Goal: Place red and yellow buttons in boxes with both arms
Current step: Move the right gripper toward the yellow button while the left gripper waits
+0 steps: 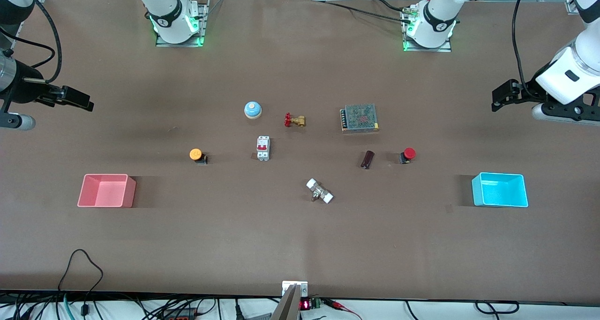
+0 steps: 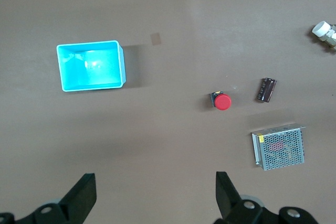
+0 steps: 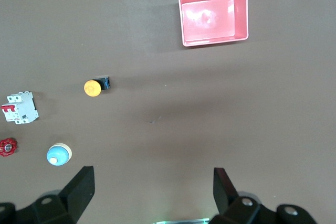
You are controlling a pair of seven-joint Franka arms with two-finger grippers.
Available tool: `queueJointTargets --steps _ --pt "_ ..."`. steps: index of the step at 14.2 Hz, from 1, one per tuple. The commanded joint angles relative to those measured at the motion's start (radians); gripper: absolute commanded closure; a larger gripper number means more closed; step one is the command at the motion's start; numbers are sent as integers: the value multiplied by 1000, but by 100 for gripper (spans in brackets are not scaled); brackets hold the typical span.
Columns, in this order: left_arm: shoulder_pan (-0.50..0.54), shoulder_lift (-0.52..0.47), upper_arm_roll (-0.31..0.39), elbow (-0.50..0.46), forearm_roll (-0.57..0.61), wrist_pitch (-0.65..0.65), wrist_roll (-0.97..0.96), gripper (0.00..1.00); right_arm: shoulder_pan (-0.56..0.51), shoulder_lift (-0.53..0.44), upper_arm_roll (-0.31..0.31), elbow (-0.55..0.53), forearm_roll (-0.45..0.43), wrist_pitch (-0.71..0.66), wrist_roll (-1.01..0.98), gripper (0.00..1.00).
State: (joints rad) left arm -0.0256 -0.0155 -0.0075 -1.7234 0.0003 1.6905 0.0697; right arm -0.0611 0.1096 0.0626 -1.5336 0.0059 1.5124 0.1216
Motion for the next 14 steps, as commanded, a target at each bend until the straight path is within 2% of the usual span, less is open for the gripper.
queueJointTargets --steps 1,8,10,14 --pt "-7 -14 4 2 -5 -15 15 0 -19 -11 17 -13 17 5 -13 0" --pt "-7 -12 4 4 -5 -25 15 0 -20 8 42 -23 20 -3 -7 0" --pt "-7 -12 4 5 -5 -25 15 0 -20 12 74 -46 20 -8 -7 0" --pt "-7 -11 6 5 -5 -26 13 0 -19 21 118 -114 20 83 12 0"
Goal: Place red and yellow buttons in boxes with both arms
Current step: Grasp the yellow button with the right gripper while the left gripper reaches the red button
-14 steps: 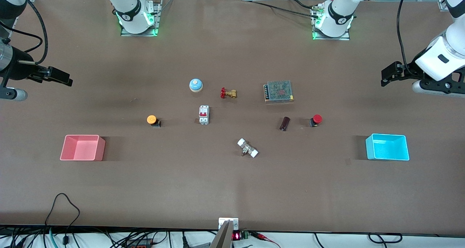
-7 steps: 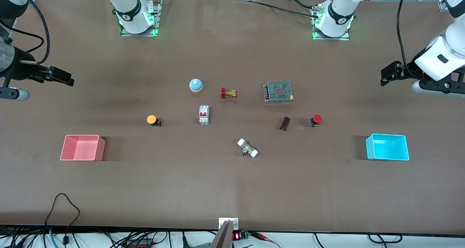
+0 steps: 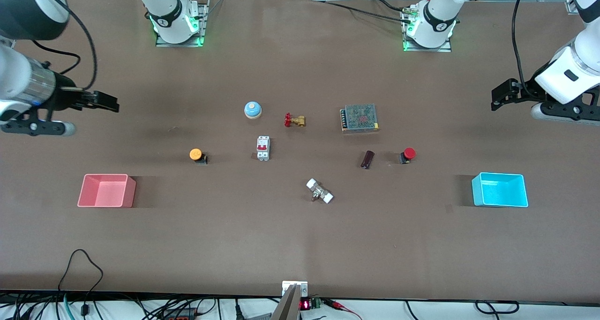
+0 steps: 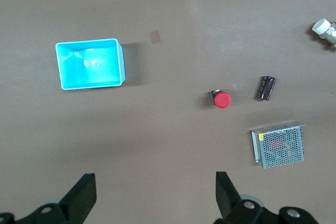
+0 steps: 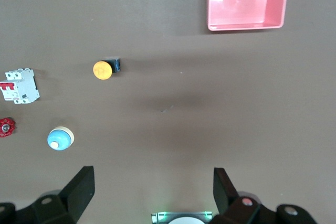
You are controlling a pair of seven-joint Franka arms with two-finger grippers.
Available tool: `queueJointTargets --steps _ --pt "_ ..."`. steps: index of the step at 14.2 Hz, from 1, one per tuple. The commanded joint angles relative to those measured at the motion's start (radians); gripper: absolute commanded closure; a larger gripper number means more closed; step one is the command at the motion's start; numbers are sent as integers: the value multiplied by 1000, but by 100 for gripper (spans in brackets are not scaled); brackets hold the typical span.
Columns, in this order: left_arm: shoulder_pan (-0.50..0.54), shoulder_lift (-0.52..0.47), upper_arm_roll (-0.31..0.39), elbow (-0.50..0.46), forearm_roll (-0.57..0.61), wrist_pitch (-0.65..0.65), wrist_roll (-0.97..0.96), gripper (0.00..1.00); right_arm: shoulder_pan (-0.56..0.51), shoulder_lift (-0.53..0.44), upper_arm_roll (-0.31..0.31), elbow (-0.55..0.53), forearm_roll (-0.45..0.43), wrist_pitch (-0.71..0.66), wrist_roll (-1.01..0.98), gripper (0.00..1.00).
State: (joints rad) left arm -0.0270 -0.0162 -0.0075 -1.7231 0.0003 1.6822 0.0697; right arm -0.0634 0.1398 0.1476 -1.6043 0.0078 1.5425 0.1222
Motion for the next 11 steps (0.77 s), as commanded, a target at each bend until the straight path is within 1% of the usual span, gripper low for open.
queueJointTargets --steps 1,2,5,8,11 --pt "-4 -10 6 4 -5 -19 13 0 -16 -5 41 -58 18 79 13 0" --pt "-4 -11 6 4 -5 -21 13 0 -12 -3 44 -86 18 118 13 0" --pt "-4 -10 6 4 -5 -21 13 0 -10 4 81 -181 15 247 55 0" --pt "-5 -8 6 7 -5 -21 13 0 -9 7 136 -270 -8 375 105 0" --pt "-4 2 9 7 -6 -22 15 0 -4 27 148 -347 -19 494 106 0"
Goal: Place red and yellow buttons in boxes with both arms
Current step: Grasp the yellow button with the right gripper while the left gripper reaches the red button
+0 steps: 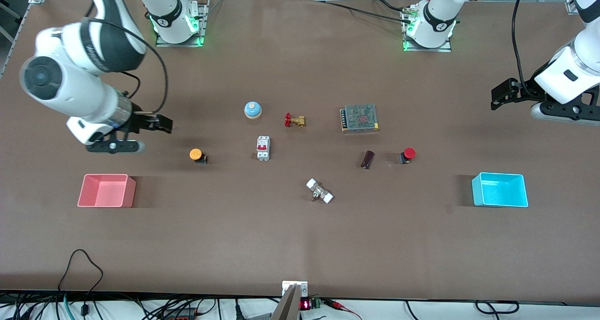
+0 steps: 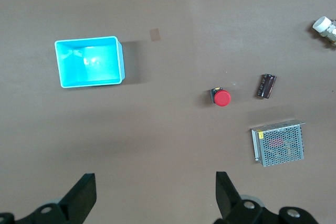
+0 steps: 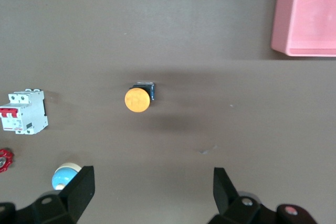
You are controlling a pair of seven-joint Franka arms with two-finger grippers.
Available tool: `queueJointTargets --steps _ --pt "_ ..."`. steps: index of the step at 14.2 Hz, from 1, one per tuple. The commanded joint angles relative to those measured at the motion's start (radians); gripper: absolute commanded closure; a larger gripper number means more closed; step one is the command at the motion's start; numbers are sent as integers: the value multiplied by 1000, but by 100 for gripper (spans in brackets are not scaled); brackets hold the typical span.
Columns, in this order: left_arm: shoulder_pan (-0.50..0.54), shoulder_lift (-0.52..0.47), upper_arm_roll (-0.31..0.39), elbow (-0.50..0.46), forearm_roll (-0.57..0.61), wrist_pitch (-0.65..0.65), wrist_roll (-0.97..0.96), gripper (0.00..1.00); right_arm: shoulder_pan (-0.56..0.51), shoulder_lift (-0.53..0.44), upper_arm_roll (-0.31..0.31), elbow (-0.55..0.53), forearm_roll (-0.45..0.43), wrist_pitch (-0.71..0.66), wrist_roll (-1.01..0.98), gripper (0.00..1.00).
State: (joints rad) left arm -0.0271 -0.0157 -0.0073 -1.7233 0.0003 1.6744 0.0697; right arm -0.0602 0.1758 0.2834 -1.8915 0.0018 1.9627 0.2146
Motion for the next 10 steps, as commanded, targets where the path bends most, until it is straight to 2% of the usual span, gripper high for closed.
queueJointTargets --steps 1,5,8,10 --pt "-5 11 10 7 -6 -15 15 0 -6 -3 22 -87 -14 120 14 0" --pt "-7 54 15 25 -6 -48 9 0 13 62 25 -130 -58 278 58 0" --pt "-20 124 3 25 -19 -47 -73 0 28 126 29 -130 -137 349 104 0" --pt "-48 172 -2 24 -19 23 -114 0 31 154 29 -130 -143 383 109 0"
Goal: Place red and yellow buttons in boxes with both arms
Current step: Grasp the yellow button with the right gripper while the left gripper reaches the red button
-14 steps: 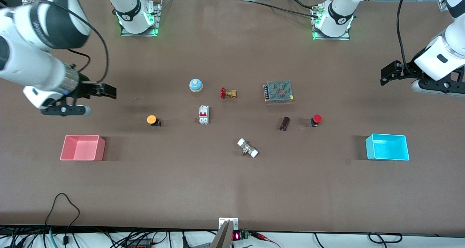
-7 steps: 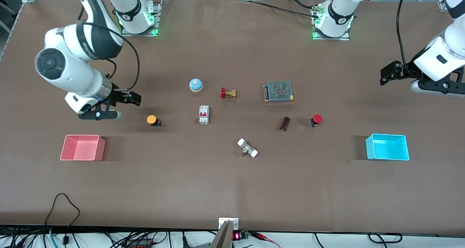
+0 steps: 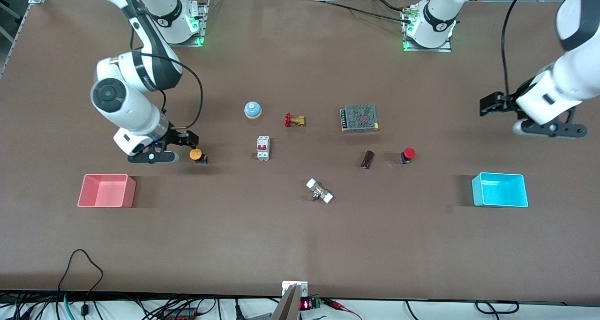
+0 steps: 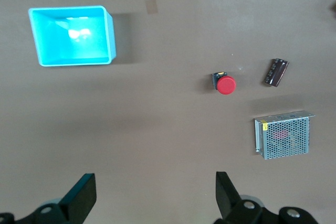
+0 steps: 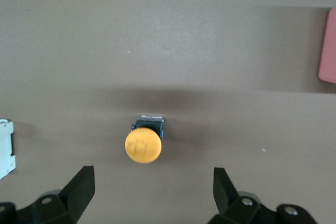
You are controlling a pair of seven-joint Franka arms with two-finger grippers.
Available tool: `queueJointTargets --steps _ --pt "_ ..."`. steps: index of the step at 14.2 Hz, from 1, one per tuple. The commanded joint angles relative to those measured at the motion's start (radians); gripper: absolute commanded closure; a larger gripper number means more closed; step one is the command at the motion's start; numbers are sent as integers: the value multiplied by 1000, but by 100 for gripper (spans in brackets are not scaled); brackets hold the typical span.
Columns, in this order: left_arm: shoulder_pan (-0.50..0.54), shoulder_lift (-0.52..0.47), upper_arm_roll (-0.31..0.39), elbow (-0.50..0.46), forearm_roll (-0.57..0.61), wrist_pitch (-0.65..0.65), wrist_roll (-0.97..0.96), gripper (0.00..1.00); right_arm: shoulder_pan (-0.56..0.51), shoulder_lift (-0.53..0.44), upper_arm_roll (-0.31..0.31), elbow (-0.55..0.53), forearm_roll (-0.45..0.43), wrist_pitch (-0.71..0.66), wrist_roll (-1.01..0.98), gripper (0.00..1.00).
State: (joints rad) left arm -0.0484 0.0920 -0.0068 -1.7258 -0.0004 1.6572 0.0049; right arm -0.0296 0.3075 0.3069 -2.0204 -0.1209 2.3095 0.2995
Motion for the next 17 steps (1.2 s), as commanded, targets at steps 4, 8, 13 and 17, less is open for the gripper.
queueJointTargets --steps 4,8,13,17 --pt "-77 182 -7 26 -18 191 -152 0 0 88 6 -1 -20 114 24 0" --pt "-148 271 -7 9 -15 285 -221 0 10 128 6 -1 -66 126 23 0" --pt "-169 291 -7 -246 -15 657 -249 0 14 146 6 -9 -79 126 23 0" --pt "-189 324 -7 -299 -7 732 -258 0 14 148 6 -9 -79 128 13 39"
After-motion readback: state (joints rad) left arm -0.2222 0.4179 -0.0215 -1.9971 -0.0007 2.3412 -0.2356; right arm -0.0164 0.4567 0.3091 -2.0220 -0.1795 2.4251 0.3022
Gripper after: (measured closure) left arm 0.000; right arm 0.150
